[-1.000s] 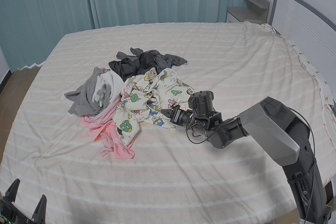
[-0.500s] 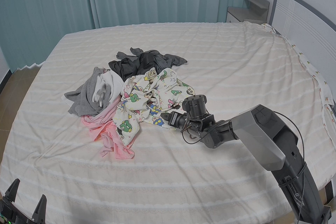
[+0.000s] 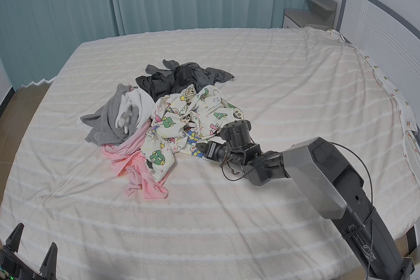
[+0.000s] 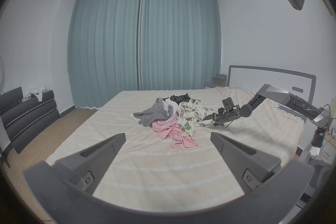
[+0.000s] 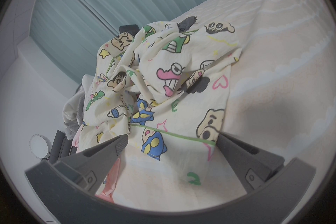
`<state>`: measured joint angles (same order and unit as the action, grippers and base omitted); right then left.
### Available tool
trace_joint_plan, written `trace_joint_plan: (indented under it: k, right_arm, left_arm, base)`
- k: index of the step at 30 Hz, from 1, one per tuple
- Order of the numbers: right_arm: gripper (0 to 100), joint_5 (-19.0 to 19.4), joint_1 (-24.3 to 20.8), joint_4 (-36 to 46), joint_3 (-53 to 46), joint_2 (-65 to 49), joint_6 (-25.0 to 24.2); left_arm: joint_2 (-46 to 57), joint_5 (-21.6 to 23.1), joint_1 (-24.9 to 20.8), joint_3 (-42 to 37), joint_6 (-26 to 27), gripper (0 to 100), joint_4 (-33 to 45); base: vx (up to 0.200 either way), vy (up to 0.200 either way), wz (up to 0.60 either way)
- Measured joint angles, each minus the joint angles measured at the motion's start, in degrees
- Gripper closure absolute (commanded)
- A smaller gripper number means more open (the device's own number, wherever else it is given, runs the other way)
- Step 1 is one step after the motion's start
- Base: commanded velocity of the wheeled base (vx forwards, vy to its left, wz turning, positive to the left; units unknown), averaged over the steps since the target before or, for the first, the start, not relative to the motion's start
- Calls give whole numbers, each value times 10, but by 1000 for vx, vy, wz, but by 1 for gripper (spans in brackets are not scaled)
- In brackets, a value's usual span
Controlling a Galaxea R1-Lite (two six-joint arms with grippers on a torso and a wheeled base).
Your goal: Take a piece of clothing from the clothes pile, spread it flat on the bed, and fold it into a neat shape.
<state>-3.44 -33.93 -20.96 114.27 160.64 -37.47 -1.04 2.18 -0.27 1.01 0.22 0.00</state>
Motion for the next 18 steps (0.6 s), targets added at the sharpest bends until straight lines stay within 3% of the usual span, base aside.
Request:
trace_joint_plan:
  k: [6, 18]
  right_arm:
    - [100, -34, -1, 5, 3, 16, 2]
    - [100, -38, -1, 5, -7, -1, -3]
  left_arm:
    - [0, -1, 0, 0, 0, 0, 0]
    - [0, -1, 0, 0, 0, 0, 0]
  base:
    - [0, 0, 0]
    - [0, 0, 0]
